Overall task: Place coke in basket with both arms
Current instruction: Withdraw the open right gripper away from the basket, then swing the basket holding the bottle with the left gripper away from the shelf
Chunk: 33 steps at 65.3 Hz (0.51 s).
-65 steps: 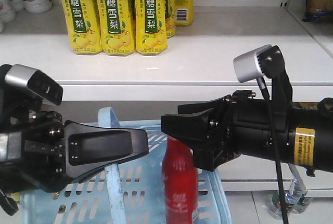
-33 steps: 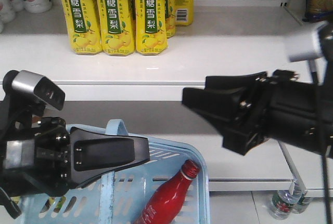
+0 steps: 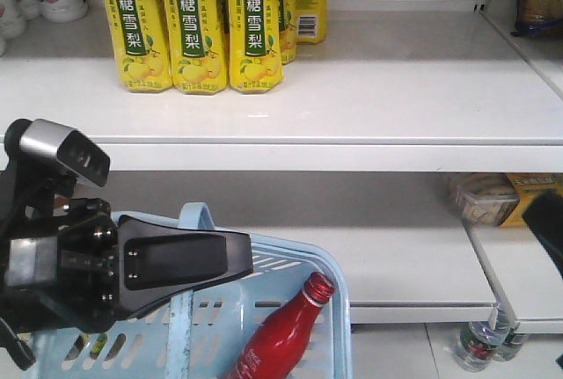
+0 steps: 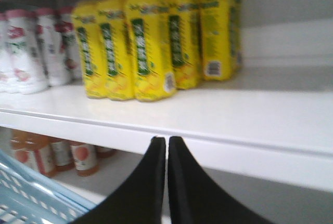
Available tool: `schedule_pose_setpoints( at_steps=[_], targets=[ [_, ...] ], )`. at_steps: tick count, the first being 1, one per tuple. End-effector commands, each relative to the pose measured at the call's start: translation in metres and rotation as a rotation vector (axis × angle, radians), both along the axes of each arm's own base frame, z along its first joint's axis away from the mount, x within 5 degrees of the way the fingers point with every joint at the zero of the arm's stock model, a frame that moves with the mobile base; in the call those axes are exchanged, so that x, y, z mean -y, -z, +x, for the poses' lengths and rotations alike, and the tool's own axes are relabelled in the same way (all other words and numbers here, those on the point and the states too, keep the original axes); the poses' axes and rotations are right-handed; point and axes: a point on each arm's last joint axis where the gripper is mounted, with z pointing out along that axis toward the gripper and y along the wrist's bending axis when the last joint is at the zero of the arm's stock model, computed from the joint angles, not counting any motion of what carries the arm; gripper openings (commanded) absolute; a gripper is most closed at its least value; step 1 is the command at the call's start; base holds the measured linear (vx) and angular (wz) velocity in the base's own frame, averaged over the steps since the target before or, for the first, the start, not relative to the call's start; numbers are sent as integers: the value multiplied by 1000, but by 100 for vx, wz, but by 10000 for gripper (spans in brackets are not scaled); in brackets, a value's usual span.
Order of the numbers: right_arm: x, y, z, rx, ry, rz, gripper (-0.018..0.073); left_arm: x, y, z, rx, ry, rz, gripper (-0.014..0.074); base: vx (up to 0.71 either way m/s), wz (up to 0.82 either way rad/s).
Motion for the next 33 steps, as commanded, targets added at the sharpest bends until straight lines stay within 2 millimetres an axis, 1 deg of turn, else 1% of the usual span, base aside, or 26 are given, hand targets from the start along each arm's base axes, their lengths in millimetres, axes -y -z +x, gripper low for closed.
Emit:
schedule_pose_setpoints(
  at_steps=[1,2,7,11,33],
  targets=[
    [14,24,-5,-5,122,22,-5,-3,-33,-14,65,118,-218,-6,0,0],
    [15,31,-6,-19,126,23,-5,-3,-33,-14,65,118,-218,-6,0,0],
    [18,45,-11,-33,129,43,-5,-3,-33,-14,65,118,-218,-6,0,0],
    [19,50,-13,-29,129,38,-5,-3,-33,-14,65,118,-218,-6,0,0],
    [19,50,-14,-22,126,36,-5,-3,-33,-14,65,118,-218,-6,0,0]
  ],
)
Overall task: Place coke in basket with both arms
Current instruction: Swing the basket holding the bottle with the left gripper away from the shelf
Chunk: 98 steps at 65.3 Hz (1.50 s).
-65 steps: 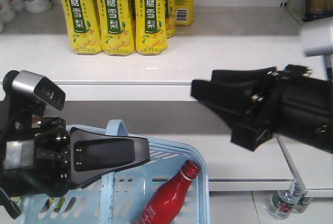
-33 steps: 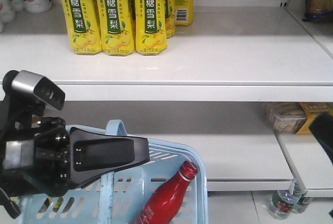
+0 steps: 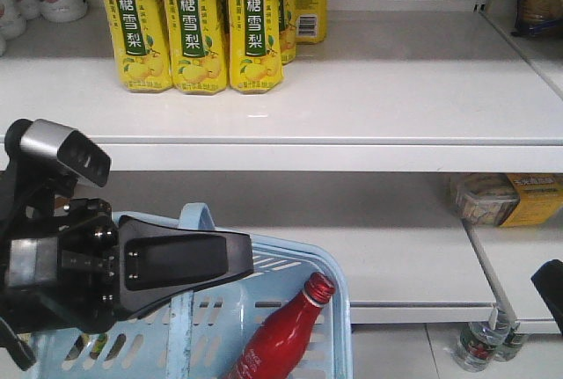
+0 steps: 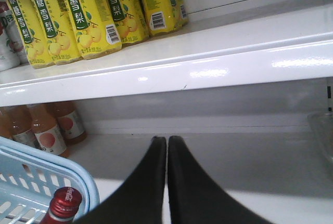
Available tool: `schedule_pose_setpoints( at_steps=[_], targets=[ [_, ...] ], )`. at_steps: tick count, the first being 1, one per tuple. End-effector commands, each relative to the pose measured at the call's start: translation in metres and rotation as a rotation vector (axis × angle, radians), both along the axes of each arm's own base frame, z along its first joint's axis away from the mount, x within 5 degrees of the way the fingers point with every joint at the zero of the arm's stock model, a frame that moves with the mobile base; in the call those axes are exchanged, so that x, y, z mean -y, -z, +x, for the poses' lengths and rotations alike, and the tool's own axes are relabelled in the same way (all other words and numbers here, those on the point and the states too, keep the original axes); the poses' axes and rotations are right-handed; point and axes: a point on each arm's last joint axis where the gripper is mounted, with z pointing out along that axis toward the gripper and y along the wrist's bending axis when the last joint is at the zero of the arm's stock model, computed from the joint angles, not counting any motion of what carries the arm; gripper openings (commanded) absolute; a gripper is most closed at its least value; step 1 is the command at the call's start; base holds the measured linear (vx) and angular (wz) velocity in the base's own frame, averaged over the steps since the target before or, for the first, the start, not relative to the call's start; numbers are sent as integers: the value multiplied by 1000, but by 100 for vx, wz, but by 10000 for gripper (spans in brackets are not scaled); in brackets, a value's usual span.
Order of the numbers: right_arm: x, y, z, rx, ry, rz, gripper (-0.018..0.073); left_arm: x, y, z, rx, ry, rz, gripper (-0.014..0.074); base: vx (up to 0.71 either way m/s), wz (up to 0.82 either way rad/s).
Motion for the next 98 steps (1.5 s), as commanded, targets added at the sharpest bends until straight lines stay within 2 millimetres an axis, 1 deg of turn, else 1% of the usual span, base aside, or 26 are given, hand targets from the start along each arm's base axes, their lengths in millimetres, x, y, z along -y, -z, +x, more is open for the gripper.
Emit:
schedule_pose_setpoints(
  at_steps=[1,34,39,45,60,64,69,76,92,98],
  targets=[
    [2,-10,1,42,29,-34,-5,-3,-33,-14,65,118,-218,-6,0,0],
    [2,-10,1,42,29,-34,-5,-3,-32,-12,68,100,-204,-6,0,0],
    [2,-10,1,42,29,-34,-5,-3,-30,-8,119,41,-176,-6,0,0],
    [2,-10,1,42,29,-34,-5,-2,-25,-2,240,-47,-113,-6,0,0],
    [2,-10,1,42,29,-34,-5,-5,4,-3,429,-142,-5,-6,0,0],
    [2,-10,1,42,29,-34,-5,-8,11,-6,468,-180,18,-6,0,0],
    [2,-10,1,42,29,-34,-5,-13,15,-8,500,-251,29,-6,0,0],
    [2,-10,1,42,29,-34,-5,-25,21,-12,554,-406,82,-6,0,0],
    [2,-10,1,42,29,-34,-5,-49,30,-28,634,-642,147,-6,0,0],
    [2,-10,1,42,29,-34,-5,-57,38,-36,660,-699,170,-6,0,0]
  ],
)
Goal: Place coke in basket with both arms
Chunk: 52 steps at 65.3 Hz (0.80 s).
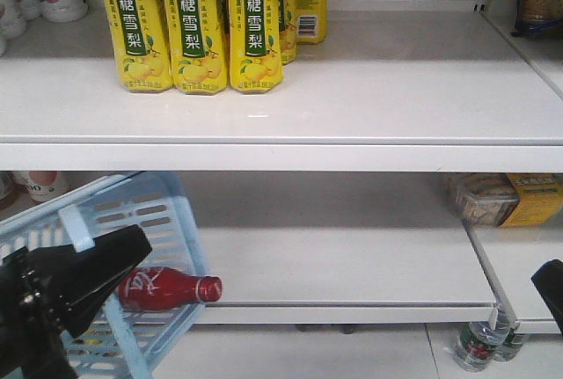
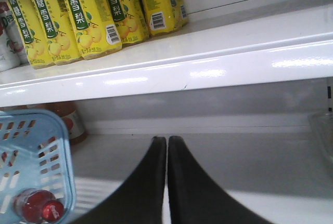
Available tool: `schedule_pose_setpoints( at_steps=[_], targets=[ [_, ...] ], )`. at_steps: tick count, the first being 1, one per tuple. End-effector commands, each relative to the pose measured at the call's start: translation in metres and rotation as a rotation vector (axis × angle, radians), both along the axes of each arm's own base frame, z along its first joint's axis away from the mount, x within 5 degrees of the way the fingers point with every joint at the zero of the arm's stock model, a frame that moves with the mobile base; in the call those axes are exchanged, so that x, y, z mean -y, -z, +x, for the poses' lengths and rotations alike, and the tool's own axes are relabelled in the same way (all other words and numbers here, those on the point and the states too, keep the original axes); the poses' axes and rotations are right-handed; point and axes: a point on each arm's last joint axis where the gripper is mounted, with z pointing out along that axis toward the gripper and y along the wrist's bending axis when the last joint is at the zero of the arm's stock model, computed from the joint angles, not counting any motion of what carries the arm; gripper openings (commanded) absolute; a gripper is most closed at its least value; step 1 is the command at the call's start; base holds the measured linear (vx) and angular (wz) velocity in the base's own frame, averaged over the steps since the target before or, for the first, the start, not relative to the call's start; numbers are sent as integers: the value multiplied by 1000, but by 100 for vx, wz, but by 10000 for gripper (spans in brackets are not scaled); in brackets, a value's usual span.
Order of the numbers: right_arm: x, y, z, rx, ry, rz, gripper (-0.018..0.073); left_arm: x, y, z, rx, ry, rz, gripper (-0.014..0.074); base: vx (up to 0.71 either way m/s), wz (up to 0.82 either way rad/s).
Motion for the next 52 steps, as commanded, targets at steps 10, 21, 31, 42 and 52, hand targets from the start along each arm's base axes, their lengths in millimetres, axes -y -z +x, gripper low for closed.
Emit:
schedule_pose_setpoints(
  at_steps=[10,21,31,42,52],
  targets=[
    [2,-10,1,43,29,-35,-5,-17,-3,-19,140,-100,-101,-6,0,0],
    [2,-10,1,43,29,-35,-5,-29,20,-26,53,-203,-79,-6,0,0],
    [2,-10,1,43,29,-35,-5,-39,45,-29,-35,-305,6,-6,0,0],
    [2,-10,1,43,29,-35,-5,-45,58,-34,-97,-338,18,-6,0,0],
    [2,-10,1,43,29,-35,-5,-49,66,-37,-144,-365,103,-6,0,0]
  ],
)
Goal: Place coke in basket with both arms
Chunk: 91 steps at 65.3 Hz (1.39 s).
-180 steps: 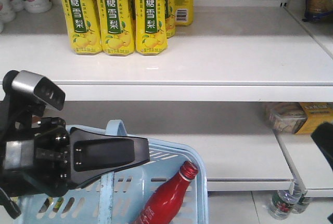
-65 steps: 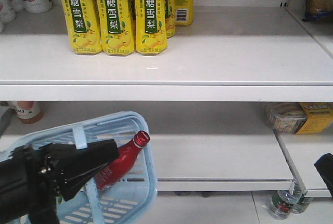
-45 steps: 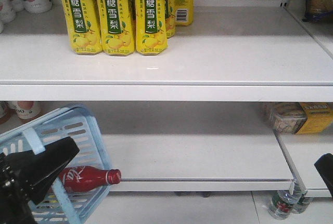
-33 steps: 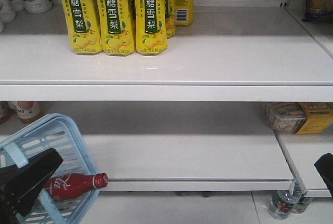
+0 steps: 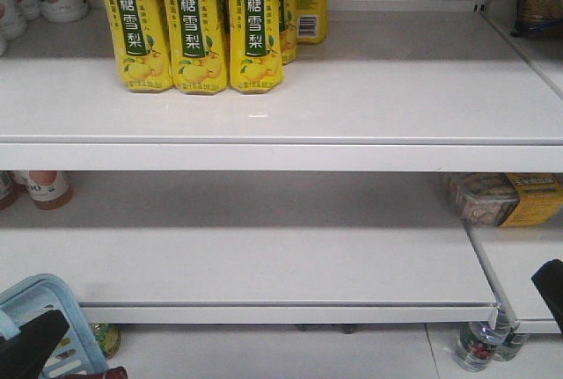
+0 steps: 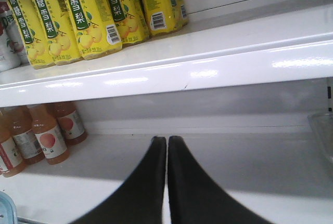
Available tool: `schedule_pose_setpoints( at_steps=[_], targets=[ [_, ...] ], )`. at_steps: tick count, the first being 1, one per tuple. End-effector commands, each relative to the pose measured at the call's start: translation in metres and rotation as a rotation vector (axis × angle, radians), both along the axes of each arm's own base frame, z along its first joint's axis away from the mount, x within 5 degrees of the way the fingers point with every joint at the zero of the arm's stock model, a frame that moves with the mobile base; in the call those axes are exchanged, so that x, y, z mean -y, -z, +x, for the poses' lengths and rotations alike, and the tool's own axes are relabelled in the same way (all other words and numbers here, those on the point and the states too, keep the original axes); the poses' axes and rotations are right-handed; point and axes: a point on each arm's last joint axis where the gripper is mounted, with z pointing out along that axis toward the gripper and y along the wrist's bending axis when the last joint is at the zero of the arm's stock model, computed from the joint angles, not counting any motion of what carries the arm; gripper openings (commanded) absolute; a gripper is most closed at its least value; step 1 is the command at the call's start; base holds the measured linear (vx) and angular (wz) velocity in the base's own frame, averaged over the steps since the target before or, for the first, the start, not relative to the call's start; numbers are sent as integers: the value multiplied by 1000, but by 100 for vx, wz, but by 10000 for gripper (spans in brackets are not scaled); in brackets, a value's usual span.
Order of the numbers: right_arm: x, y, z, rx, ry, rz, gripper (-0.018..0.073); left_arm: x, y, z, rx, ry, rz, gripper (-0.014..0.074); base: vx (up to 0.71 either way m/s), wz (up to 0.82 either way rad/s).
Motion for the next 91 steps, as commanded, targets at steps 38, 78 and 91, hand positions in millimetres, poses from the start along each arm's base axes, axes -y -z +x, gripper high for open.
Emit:
schedule_pose_setpoints(
  at_steps=[38,78,91],
  targets=[
    [2,-10,1,43,28,-35,-5,-29,-19,-24,243,-220,241,-6,0,0],
    [2,-10,1,43,28,-35,-5,-41,-30,-31,409,-392,402,-6,0,0],
    [2,-10,1,43,28,-35,-5,-41,-31,-32,423,-396,402,-6,0,0]
  ],
)
